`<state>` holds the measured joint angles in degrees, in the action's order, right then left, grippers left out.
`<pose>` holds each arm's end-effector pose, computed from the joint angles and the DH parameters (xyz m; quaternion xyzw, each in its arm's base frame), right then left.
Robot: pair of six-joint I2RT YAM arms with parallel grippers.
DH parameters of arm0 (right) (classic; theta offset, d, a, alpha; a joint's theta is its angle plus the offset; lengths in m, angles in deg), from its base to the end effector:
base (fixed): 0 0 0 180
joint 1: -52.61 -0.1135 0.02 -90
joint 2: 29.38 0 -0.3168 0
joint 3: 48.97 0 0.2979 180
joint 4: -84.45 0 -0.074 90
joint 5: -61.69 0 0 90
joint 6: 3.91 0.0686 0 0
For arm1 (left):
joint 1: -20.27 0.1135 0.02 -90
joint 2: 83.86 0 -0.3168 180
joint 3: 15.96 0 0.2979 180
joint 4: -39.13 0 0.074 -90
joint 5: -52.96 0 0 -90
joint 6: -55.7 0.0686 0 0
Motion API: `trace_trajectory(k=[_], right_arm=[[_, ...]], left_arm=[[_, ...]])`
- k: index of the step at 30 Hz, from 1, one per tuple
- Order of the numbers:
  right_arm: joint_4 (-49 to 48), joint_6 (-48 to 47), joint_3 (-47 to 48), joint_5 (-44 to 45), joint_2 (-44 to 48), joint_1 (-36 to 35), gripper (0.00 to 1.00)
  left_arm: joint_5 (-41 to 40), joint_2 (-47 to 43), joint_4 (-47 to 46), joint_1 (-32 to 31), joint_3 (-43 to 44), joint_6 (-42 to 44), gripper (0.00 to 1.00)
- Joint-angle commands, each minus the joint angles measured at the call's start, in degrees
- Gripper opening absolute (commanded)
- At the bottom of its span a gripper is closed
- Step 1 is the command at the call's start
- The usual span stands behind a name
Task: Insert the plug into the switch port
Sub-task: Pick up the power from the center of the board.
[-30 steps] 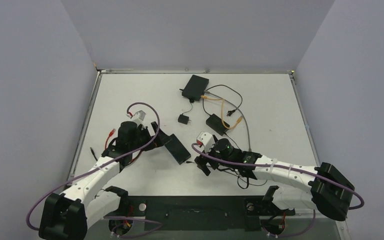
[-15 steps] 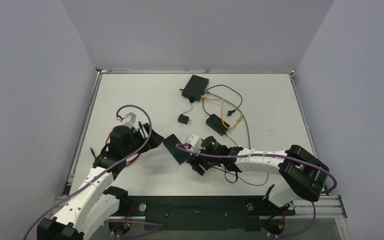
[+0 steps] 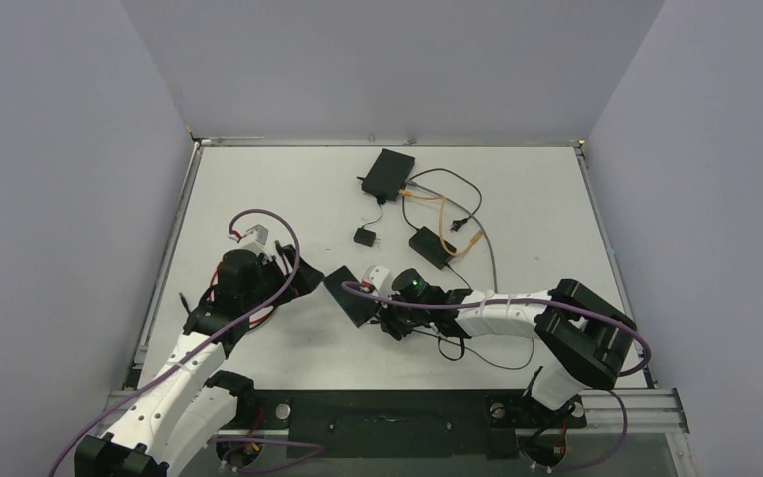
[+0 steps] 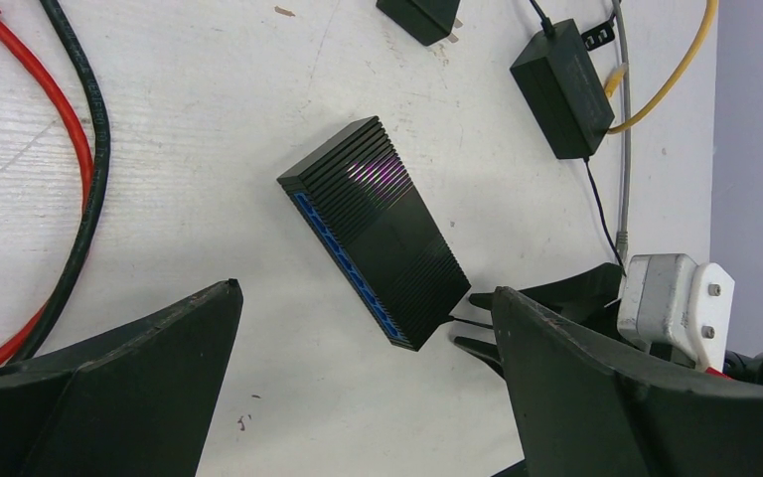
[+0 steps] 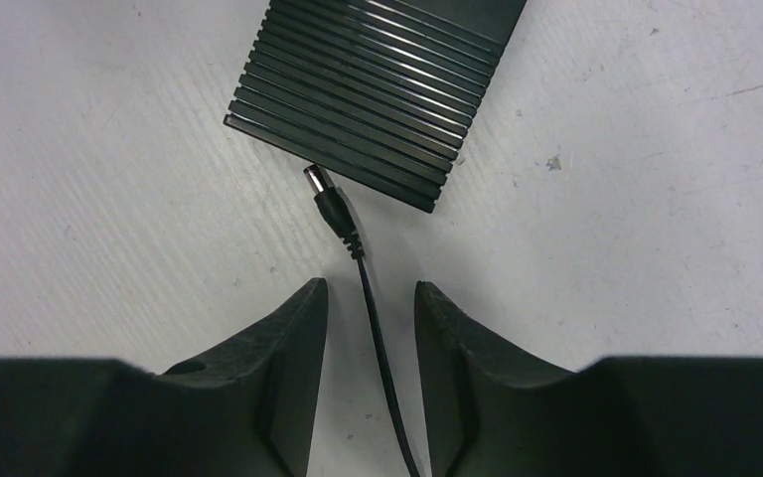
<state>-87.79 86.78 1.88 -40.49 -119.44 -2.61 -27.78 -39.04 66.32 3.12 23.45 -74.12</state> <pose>0.1863 0.2936 0.1389 -0.4584 0.8045 0.2581 0.2759 0.1986 -0.0728 0.2324 -0.1338 0.8648 -0.2905 0.3869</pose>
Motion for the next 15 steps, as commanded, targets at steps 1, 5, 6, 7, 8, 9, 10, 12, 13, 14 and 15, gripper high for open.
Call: trace_trajectory(k=[1,5,6,7,8,9,10,12,13,14,15], right_arm=[[-2.74,1.19,1.59,1.53,-0.85,-0.48,0.31],[-2.72,1.52,1.37,2.14,-1.26,-1.5,0.25],[-2.86,1.69,1.29,2.29,-1.43,-1.98,0.25],[-3.25,1.73,1.12,2.42,-1.56,-2.25,0.25],[-3.39,1.87,1.12,2.71,-1.8,-2.65,0.25],[-3.53,1.95,1.16,2.79,-1.92,-2.81,0.25],[-3.57,2.02,1.19,2.96,-2.21,-3.03,0.25],[-3.5,1.85,1.35,3.21,-2.51,-3.49,0.24],[-3.45,1.79,1.48,3.22,-2.67,-3.58,0.22],[-3.44,1.83,1.52,3.35,-2.84,-3.67,0.21],[-3.29,1.83,1.54,3.51,-3.02,-3.75,0.19]], left_arm=[[-0.48,-0.6,-0.57,0.51,2.27,0.66,0.97],[0.11,-0.04,-1.23,0.77,2.31,0.35,0.97],[0.13,0.24,-1.35,0.78,2.34,0.28,0.97],[0.16,0.25,-1.52,0.86,2.35,0.27,0.97],[0.16,0.27,-1.73,0.87,2.29,0.22,0.97],[0.15,0.38,-1.84,0.93,2.28,0.2,0.97],[0.19,0.5,-1.92,0.95,2.23,0.18,0.97],[0.34,0.78,-1.87,1.02,2.19,0.17,0.97],[0.46,0.79,-1.87,1.07,2.14,0.17,0.97],[0.48,0.8,-1.84,1.11,1.99,0.13,0.97],[0.56,0.8,-1.85,1.25,1.91,0.11,0.97]])
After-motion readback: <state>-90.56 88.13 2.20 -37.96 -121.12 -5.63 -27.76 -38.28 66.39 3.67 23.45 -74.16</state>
